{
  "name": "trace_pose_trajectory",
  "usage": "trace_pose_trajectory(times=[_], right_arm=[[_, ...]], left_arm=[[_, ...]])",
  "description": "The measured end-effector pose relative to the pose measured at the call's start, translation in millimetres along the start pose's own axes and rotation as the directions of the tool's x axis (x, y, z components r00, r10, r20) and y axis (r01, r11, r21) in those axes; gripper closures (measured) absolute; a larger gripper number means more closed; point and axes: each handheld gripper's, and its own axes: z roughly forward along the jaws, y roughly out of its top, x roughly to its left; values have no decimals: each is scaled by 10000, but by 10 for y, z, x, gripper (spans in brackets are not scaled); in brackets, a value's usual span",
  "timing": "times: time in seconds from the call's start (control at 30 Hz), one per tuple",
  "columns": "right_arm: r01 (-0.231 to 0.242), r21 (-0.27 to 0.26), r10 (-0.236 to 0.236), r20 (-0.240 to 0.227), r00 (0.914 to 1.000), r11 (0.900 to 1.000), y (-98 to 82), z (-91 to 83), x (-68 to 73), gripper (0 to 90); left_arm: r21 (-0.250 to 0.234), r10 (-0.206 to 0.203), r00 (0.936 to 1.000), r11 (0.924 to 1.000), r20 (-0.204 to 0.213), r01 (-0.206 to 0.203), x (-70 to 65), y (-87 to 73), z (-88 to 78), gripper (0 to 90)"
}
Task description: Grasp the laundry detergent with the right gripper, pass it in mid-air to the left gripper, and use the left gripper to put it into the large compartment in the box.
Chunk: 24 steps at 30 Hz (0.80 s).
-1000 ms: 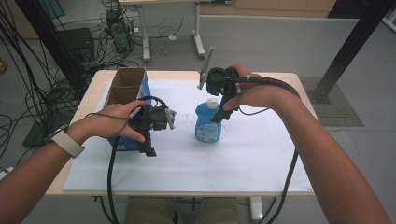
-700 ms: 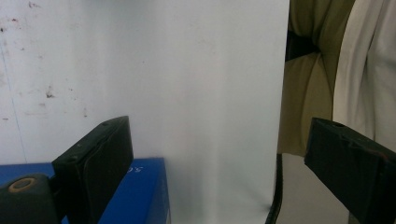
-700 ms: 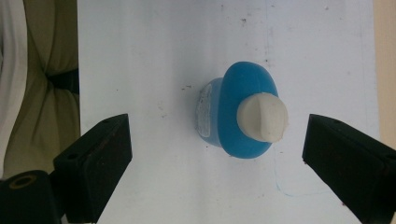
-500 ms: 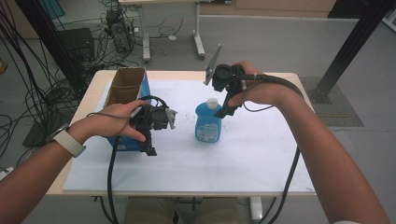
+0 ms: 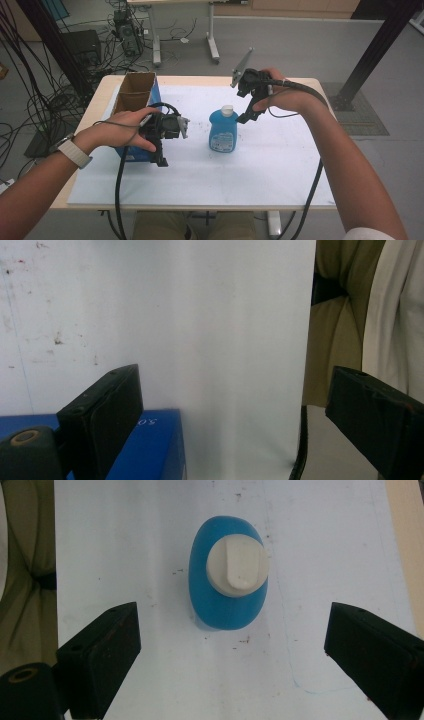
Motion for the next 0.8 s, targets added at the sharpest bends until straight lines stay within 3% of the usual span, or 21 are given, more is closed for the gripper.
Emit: trace_pose_trajectory(times=[0.8], right_arm=[[-128, -531, 122, -127, 9998, 9985, -143, 143, -64, 80]], left_arm=[[19, -113, 9999, 9999, -48, 113, 25, -2, 12, 87]])
